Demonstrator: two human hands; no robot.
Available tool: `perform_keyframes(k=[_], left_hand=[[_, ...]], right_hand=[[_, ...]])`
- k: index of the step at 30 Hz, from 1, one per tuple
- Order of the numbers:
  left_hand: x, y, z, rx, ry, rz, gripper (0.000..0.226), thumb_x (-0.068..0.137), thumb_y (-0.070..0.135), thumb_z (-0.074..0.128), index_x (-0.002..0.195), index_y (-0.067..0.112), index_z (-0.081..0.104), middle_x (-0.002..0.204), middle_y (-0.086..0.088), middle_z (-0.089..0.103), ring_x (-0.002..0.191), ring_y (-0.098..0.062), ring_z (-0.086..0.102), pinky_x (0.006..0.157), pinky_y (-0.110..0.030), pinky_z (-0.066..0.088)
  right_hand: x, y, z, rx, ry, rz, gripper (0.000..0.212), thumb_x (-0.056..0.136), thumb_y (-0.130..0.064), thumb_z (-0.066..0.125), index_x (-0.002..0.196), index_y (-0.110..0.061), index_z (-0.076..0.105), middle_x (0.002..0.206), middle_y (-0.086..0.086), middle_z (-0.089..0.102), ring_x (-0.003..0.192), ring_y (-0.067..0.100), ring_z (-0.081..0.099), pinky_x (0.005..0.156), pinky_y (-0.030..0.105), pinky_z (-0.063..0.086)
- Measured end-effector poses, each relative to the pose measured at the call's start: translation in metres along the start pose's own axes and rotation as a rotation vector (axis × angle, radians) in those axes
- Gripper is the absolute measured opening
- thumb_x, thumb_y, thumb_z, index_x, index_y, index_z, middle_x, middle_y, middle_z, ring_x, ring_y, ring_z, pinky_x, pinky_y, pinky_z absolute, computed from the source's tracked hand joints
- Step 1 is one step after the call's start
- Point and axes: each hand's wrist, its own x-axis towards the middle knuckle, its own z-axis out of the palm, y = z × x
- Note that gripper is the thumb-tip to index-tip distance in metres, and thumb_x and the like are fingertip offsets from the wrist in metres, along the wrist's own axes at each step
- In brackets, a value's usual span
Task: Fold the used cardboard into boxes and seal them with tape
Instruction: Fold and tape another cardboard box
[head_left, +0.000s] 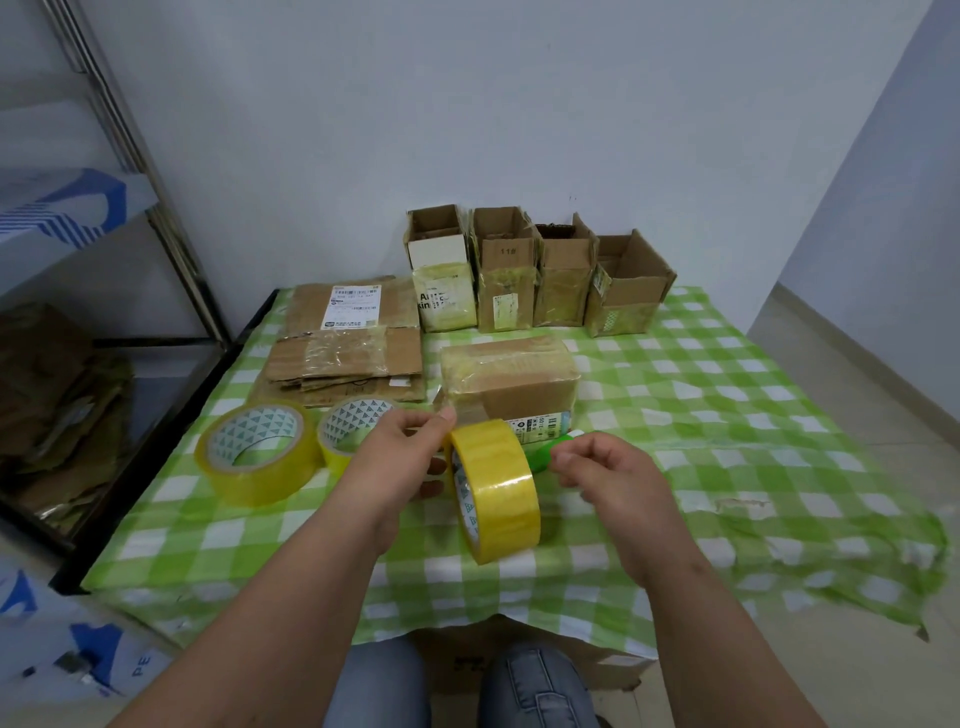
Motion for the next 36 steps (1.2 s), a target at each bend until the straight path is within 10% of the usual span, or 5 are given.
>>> perform_keyframes(k=[5, 9, 20, 25, 36], left_hand=[[-0.005, 0.0, 0.006, -0.089, 0.057, 0.058, 0.024, 0.092, 0.034, 0.067, 0.105, 0.019, 0.055, 0.093, -0.007, 0.065, 0.075, -0.02, 0.062, 0.072, -0.037, 0.054], [-0.009, 0.002, 0.008, -0.083, 0.053, 0.061, 0.027, 0.093, 0.034, 0.066, 0.113, 0.018, 0.057, 0.099, -0.005, 0.066, 0.079, -0.018, 0.062, 0.068, -0.035, 0.05], [-0.022, 0.001, 0.01, -0.292, 0.002, -0.116, 0.035, 0.079, 0.044, 0.075, 0.092, 0.013, 0.068, 0.084, -0.003, 0.074, 0.088, -0.024, 0.066, 0.073, -0.037, 0.048], [-0.029, 0.002, 0.013, -0.239, -0.014, -0.048, 0.052, 0.051, 0.055, 0.078, 0.087, 0.019, 0.065, 0.085, 0.001, 0.072, 0.09, -0.022, 0.065, 0.08, -0.038, 0.049], [-0.03, -0.006, 0.011, -0.218, -0.048, 0.018, 0.07, 0.05, 0.054, 0.086, 0.109, 0.021, 0.067, 0.106, -0.004, 0.071, 0.099, -0.021, 0.066, 0.079, -0.035, 0.046]], right_hand=[[0.02, 0.006, 0.007, -0.692, -0.077, -0.095, 0.043, 0.099, -0.014, 0.046, 0.136, -0.032, 0.056, 0.114, -0.001, 0.05, 0.097, 0.018, 0.057, 0.089, 0.033, 0.047], [0.023, 0.01, 0.012, -1.126, -0.101, -0.088, 0.053, 0.095, -0.017, 0.043, 0.14, -0.045, 0.045, 0.121, -0.001, 0.041, 0.119, 0.022, 0.042, 0.101, 0.04, 0.032], [0.025, -0.009, -0.009, -1.076, 0.059, -0.138, 0.02, 0.099, -0.034, 0.05, 0.117, -0.037, 0.058, 0.113, -0.01, 0.05, 0.113, 0.018, 0.044, 0.102, 0.039, 0.029], [0.025, -0.04, -0.009, -0.728, -0.064, -0.326, 0.012, 0.1, -0.025, 0.051, 0.107, -0.029, 0.06, 0.08, -0.01, 0.058, 0.072, 0.011, 0.053, 0.061, 0.029, 0.04], [0.038, -0.072, 0.018, -0.921, -0.314, -0.368, 0.042, 0.101, -0.018, 0.041, 0.134, -0.039, 0.056, 0.116, 0.001, 0.06, 0.107, 0.023, 0.058, 0.091, 0.041, 0.05]])
